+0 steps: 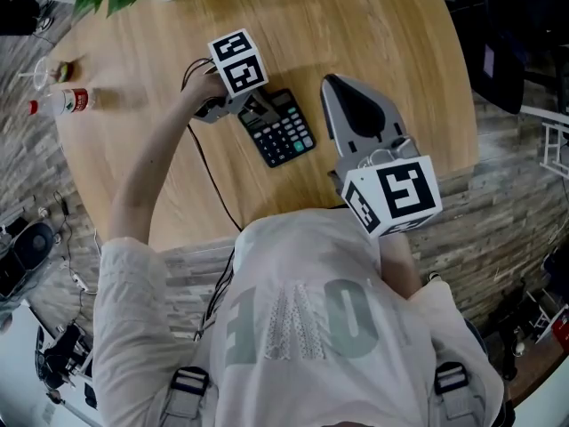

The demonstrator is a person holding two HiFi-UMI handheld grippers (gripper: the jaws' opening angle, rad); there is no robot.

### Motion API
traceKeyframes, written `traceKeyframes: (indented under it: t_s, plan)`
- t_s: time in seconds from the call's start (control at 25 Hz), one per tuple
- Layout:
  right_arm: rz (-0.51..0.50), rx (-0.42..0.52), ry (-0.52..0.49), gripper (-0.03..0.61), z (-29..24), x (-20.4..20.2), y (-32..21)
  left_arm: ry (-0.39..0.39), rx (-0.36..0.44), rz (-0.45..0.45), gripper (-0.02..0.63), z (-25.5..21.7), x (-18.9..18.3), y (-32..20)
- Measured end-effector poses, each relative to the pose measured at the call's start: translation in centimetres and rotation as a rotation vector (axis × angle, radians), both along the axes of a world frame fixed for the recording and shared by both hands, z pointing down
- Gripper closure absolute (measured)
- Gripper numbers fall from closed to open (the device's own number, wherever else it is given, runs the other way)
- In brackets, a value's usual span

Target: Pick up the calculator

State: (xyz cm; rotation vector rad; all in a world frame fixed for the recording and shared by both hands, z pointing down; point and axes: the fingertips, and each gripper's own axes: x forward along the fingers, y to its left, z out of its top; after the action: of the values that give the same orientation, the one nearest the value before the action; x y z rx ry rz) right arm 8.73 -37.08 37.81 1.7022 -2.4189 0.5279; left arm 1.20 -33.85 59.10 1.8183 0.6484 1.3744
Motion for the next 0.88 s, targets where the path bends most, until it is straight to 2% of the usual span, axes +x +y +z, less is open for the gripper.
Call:
traceKeyframes:
  t_s: [0.32,0.52,0.6,0.72,0.8,0.88]
  plan:
    - [-0.035,0.02,0.019,0.56,-0.5,-0.8,0.1,0.053,0.057,-0.02,0.491,-0.5,0.1,-0.2]
    - [-0.054,0.051,0.02,0.56,-1.6,-1.1,0.8,0.097,0.149,-0.031,0.492,-1.7,0.0,0.0]
    - [-0.058,0.064,0.005,0.56,-2.4,-1.3,1.4,0.121,0.204,-0.065,0.492,-2.4,0.0,0.0]
    - [-0.067,0.103,0.009,0.56,-3.7,-1.4,2.3,0.179,0.327,-0.21,0.492,-3.9,0.4,-1.2]
    - [-0.064,0.128,0.025,0.56,-4.4,-1.2,2.9,0.237,0.443,-0.355,0.492,-5.5,1.0,-2.4]
    - [-0.06,0.152,0.027,0.56,-5.3,-1.0,3.4,0.305,0.573,-0.535,0.493,-7.9,1.5,-4.0]
